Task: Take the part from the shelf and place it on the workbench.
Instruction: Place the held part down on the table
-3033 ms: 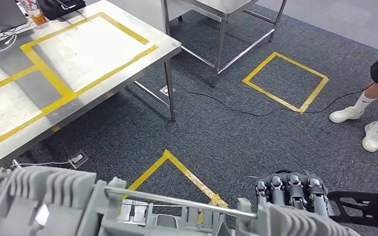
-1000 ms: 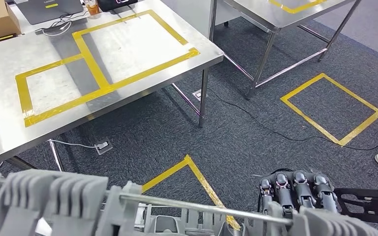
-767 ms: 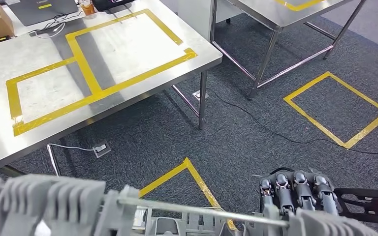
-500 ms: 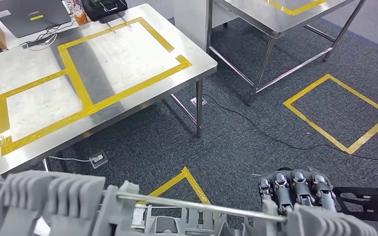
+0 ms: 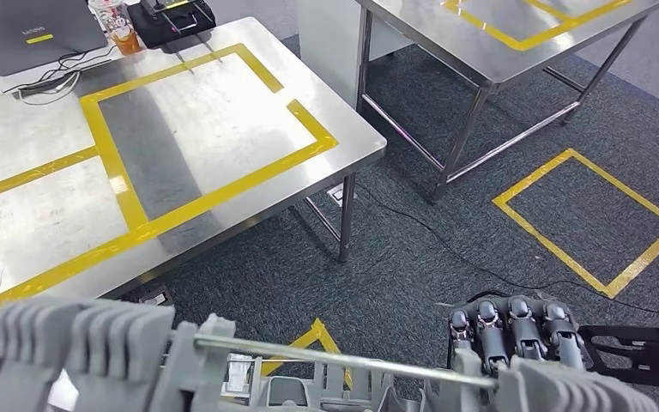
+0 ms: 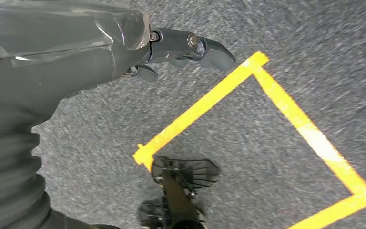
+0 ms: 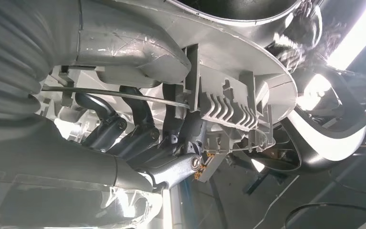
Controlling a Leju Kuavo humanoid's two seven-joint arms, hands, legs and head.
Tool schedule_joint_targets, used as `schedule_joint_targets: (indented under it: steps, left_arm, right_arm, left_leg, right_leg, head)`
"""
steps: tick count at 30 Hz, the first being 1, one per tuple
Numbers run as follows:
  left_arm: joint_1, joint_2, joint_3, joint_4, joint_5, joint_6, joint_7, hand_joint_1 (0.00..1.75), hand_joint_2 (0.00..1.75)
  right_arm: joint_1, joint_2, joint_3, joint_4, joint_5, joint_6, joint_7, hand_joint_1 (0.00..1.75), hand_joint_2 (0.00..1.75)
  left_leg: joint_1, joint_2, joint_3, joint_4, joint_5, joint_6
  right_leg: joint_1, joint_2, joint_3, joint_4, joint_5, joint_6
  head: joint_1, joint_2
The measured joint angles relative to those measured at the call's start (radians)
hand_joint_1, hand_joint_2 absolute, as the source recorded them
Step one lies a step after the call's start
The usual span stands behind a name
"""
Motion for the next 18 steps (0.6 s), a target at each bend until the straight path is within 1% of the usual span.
schedule_joint_targets:
  steps: [1,2,3,4,5,6,7,8,9,10,11,12,13,14,15,16,17,18]
  left_arm:
    - [0.0,-0.001,0.0,0.0,0.0,0.0,0.0,0.0,1.75]
    - [0.001,-0.001,0.0,0.0,0.0,0.0,0.0,0.0,1.75]
    - [0.002,-0.002,0.0,0.001,0.0,0.0,0.0,0.0,1.75]
    - [0.003,-0.002,0.0,0.001,0.0,0.0,0.0,0.0,1.75]
    - [0.003,-0.003,0.0,0.002,0.0,0.0,0.001,0.0,1.75]
    - [0.004,-0.003,0.001,0.002,-0.001,0.0,0.001,0.0,1.75]
    - [0.003,-0.003,0.002,0.002,-0.001,0.0,0.001,0.0,1.75]
    - [0.001,-0.003,0.003,0.002,-0.002,-0.001,0.0,0.0,1.75]
    - [0.0,-0.003,0.004,0.002,-0.002,-0.001,0.0,0.0,1.75]
    - [-0.001,-0.003,0.004,0.002,-0.002,-0.001,0.0,0.0,1.75]
    - [-0.002,-0.003,0.005,0.002,-0.002,-0.001,0.0,0.0,1.75]
    - [-0.002,-0.004,0.005,0.002,-0.002,-0.001,0.0,0.0,1.75]
    - [-0.001,-0.005,0.005,0.002,-0.002,-0.001,0.0,0.0,1.75]
    - [-0.001,-0.006,0.005,0.002,-0.002,-0.002,0.0,0.0,1.75]
    - [-0.001,-0.006,0.005,0.002,-0.002,-0.001,0.0,0.0,1.75]
    - [-0.001,-0.006,0.005,0.002,-0.002,-0.001,0.0,0.0,1.75]
    - [-0.001,-0.006,0.006,0.002,-0.002,0.0,0.0,0.0,1.75]
    - [-0.001,-0.006,0.006,0.002,-0.002,0.0,0.0,0.0,1.75]
  right_arm:
    - [0.0,0.0,0.0,0.0,0.0,0.0,0.0,1.75,1.75]
    - [0.0,0.0,0.0,0.0,0.0,0.0,0.0,1.75,1.75]
    - [0.0,0.0,0.0,0.001,0.0,0.0,0.0,1.75,1.75]
    - [0.001,0.0,0.0,0.002,0.0,0.0,0.001,1.75,1.75]
    - [0.002,0.0,0.0,0.003,-0.001,-0.001,0.001,1.75,1.75]
    - [0.001,0.0,0.0,0.003,-0.003,-0.001,0.002,1.75,1.75]
    - [0.001,0.0,0.0,0.002,-0.004,-0.001,0.003,1.75,1.75]
    - [0.0,0.0,0.0,0.002,-0.006,-0.001,0.004,1.75,1.75]
    - [-0.001,0.001,0.0,0.001,-0.007,-0.001,0.005,1.75,1.75]
    - [-0.001,0.001,0.0,0.001,-0.008,-0.001,0.005,1.75,1.75]
    - [-0.001,0.002,0.0,0.001,-0.009,-0.001,0.005,1.75,1.75]
    - [-0.001,0.002,0.0,0.001,-0.01,-0.001,0.006,1.75,1.75]
    - [-0.001,0.002,0.0,0.001,-0.01,-0.001,0.006,1.75,1.75]
    - [0.0,0.002,0.0,0.001,-0.01,-0.001,0.007,1.75,1.75]
    - [0.0,0.002,0.0,0.001,-0.009,-0.001,0.007,1.75,1.75]
    - [0.0,0.002,0.0,0.001,-0.008,-0.001,0.006,1.75,1.75]
    - [-0.001,0.002,0.0,0.001,-0.006,-0.001,0.004,1.75,1.75]
    - [-0.001,0.002,0.0,0.001,-0.002,-0.001,0.001,1.75,1.75]
  left_leg:
    - [0.002,-0.002,0.015,0.0,-0.013,-0.004]
    - [0.002,-0.004,0.027,0.001,-0.025,-0.009]
    - [0.001,-0.006,0.035,0.004,-0.037,-0.014]
    - [-0.001,-0.007,0.039,0.007,-0.049,-0.02]
    - [-0.003,-0.008,0.042,0.012,-0.058,-0.026]
    - [-0.003,-0.008,0.046,0.015,-0.065,-0.03]
    - [-0.003,-0.005,0.046,0.021,-0.07,-0.035]
    - [-0.003,0.0,0.042,0.035,-0.073,-0.04]
    - [-0.001,0.006,0.027,0.066,-0.083,-0.047]
    - [0.003,0.013,-0.001,0.115,-0.1,-0.055]
    - [0.007,0.018,-0.037,0.175,-0.123,-0.063]
    - [0.013,0.021,-0.077,0.235,-0.146,-0.07]
    - [0.018,0.022,-0.11,0.275,-0.157,-0.074]
    - [0.021,0.023,-0.129,0.286,-0.151,-0.077]
    - [0.023,0.023,-0.129,0.26,-0.123,-0.077]
    - [0.024,0.024,-0.112,0.203,-0.079,-0.075]
    - [0.023,0.026,-0.086,0.135,-0.034,-0.071]
    - [0.02,0.028,-0.064,0.077,-0.008,-0.066]
  right_leg:
    - [-0.002,-0.001,-0.001,-0.056,0.036,0.014]
    - [-0.004,-0.002,0.0,-0.118,0.099,0.029]
    - [-0.005,-0.005,0.004,-0.168,0.158,0.035]
    - [-0.005,-0.007,0.008,-0.201,0.211,0.031]
    - [-0.004,-0.009,0.011,-0.214,0.241,0.02]
    - [-0.004,-0.01,0.017,-0.216,0.247,0.005]
    - [-0.006,-0.009,0.024,-0.217,0.25,-0.004]
    - [-0.009,-0.01,0.031,-0.219,0.246,-0.01]
    - [-0.012,-0.01,0.04,-0.221,0.241,-0.016]
    - [-0.013,-0.011,0.047,-0.223,0.236,-0.023]
    - [-0.014,-0.011,0.053,-0.223,0.231,-0.028]
    - [-0.013,-0.01,0.057,-0.223,0.226,-0.032]
    - [-0.013,-0.01,0.061,-0.223,0.222,-0.033]
    - [-0.013,-0.009,0.066,-0.223,0.217,-0.033]
    - [-0.013,-0.008,0.073,-0.223,0.212,-0.032]
    - [-0.013,-0.007,0.081,-0.223,0.207,-0.03]
    - [-0.013,-0.007,0.089,-0.224,0.202,-0.028]
    - [-0.012,-0.007,0.096,-0.225,0.199,-0.025]
  head:
    - [0.0,0.0]
    - [0.001,0.0]
    - [0.001,0.0]
    - [0.001,0.0]
    - [0.001,0.0]
    - [0.0,0.0]
    - [0.0,0.0]
    - [-0.001,0.0]
    - [-0.002,0.0]
    - [-0.003,0.0]
    - [-0.004,0.0]
    - [-0.004,0.0]
    - [-0.004,0.0]
    - [-0.004,0.0]
    - [-0.004,0.0]
    - [-0.004,0.0]
    - [-0.004,0.0]
    - [-0.004,0.0]
